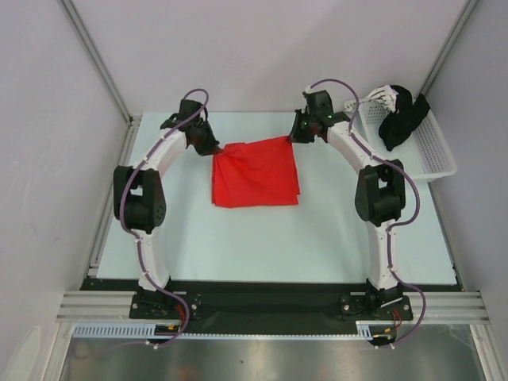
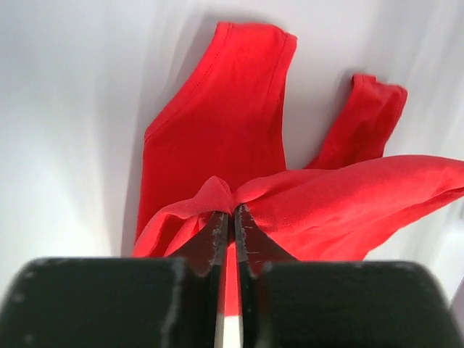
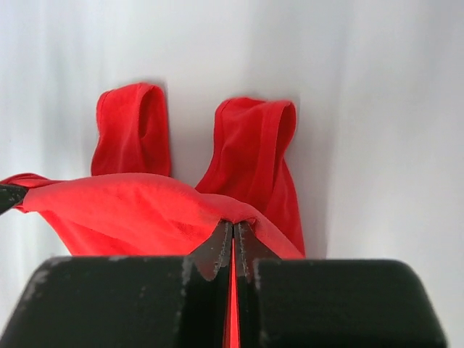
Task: Fold and stack the tank tops
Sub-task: Fold the tank top
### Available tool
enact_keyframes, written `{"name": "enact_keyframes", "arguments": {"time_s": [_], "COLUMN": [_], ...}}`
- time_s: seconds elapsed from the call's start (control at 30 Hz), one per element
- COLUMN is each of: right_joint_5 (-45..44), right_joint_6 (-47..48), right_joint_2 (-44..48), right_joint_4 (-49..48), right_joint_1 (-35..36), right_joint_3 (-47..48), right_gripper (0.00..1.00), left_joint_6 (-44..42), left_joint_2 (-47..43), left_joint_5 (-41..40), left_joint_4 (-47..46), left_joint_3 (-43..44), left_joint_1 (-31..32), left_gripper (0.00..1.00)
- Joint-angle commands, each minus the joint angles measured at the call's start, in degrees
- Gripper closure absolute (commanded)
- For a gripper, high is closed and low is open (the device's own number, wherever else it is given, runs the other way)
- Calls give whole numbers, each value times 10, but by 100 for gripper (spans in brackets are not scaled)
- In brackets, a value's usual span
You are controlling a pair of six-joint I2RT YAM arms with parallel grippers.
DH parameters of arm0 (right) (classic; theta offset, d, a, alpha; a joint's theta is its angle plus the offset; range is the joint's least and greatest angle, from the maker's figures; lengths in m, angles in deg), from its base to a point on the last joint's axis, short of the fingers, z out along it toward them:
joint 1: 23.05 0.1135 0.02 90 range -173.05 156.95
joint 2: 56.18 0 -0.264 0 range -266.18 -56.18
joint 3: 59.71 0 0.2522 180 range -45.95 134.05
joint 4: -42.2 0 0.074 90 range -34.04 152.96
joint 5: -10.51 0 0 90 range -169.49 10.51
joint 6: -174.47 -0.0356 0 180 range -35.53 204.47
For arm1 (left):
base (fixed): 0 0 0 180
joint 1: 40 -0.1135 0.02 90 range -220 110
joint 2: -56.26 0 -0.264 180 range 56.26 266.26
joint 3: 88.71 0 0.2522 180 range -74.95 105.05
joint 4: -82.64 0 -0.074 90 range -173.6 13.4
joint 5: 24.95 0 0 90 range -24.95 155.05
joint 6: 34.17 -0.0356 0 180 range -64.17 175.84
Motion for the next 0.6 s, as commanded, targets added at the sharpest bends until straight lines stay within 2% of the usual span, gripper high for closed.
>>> {"name": "enact_keyframes", "arguments": {"time_s": [0.0, 0.03, 0.07, 0.1, 0.13, 0.17, 0.27, 0.37, 0.43, 0.5, 0.53, 0.57], "right_joint_5": [2, 4, 8, 11, 16, 17, 32, 38, 63, 86, 89, 89], "right_joint_6": [-17, -33, -41, -49, -63, -67, -61, -49, -43, -36, -31, -27], "right_joint_2": [-31, -54, -64, -75, -90, -96, -84, -35, -10, 4, 7, 10], "right_joint_4": [-72, -84, -95, -120, -129, -137, -142, -172, -198, -181, -170, -162], "right_joint_1": [-14, -21, -27, -31, -38, -41, -45, -44, -44, -44, -42, -41], "right_joint_3": [44, 53, 57, 59, 64, 64, 50, -30, -67, -88, -93, -99], "right_gripper": [95, 79, 69, 61, 45, 40, 36, 41, 42, 39, 33, 31], "left_joint_6": [1, 16, 23, 32, 39, 39, 24, 6, -5, -13, -27, -32], "left_joint_2": [35, 52, 58, 62, 65, 65, 47, 5, -32, -48, -55, -57], "left_joint_5": [17, 31, 41, 46, 41, 33, 17, -3, 4, 8, 6, 3], "left_joint_4": [-33, -41, -51, -69, -76, -87, -80, -85, -103, -111, -106, -87], "left_joint_3": [47, 50, 51, 53, 53, 54, 62, 34, -16, -53, -60, -63], "left_joint_1": [-21, -27, -39, -42, -46, -49, -50, -48, -45, -32, -25, -11], "left_gripper": [88, 73, 43, 28, 18, 9, 3, 4, 7, 8, 8, 7]}}
